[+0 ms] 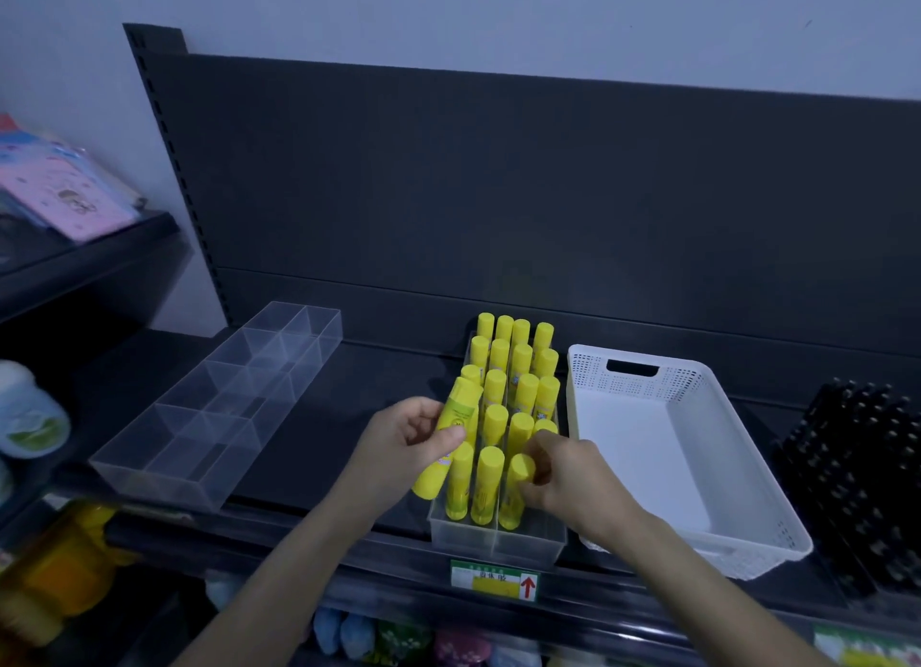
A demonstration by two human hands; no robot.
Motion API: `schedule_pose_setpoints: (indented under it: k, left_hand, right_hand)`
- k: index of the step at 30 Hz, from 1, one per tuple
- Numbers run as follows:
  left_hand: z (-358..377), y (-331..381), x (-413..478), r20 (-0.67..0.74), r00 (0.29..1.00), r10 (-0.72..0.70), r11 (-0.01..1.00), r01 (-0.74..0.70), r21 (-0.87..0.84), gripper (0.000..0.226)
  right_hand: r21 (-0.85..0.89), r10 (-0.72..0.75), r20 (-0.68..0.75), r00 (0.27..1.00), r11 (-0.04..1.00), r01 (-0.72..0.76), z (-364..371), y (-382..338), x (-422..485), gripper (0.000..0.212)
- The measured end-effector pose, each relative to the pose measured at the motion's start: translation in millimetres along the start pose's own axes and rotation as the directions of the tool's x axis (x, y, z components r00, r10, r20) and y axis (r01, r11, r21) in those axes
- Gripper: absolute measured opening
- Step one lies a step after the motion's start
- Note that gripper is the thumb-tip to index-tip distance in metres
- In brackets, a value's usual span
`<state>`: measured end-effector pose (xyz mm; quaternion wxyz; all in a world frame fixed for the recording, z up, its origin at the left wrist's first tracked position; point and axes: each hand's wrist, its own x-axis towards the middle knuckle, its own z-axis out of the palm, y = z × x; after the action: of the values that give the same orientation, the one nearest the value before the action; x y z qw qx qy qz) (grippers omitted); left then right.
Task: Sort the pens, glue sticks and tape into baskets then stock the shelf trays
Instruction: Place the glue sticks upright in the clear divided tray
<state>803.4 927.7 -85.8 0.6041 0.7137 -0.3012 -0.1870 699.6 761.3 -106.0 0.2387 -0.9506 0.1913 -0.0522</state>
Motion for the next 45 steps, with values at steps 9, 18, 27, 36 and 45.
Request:
schedule_pose_setpoints:
  k: [9, 18, 27, 36, 45]
  left_hand:
    - [7, 13, 6, 0.023, 0.999, 0.024, 0.998, -0.022, -0.065, 0.017]
    - [26, 23, 13, 0.126, 0.991, 0.050, 0.997, -0.041, -0.070, 0.023]
    - [63, 21, 25, 0.283, 0.946, 0.158, 0.897, -0.257, 0.359, 0.008]
    - [57, 14, 41, 0.467, 0.883, -0.048, 0.335, -0.426, 0.840, 0.043]
    - [60, 0, 40, 0.460, 0.886, -0.061, 0.374, -0.407, 0.833, 0.042]
  right_hand:
    - [0.141, 0.061, 0.004, 0.998, 0.988, -0.061, -16, 7, -4, 0.035]
    - [0.825, 0.062, 0.094, 0.994, 0.553, -0.113, -50, -2, -28, 0.015]
    - [0.811, 0.240, -0.096, 0.966, 0.581, -0.064, -61, 18, -29, 0.007]
    - [0.588, 0.220, -0.217, 0.951, 0.807, -0.053, -35, 27, -23, 0.006]
    - [0.485, 0.046, -0.253, 0.966, 0.870, 0.086, -20, 24, -22, 0.020]
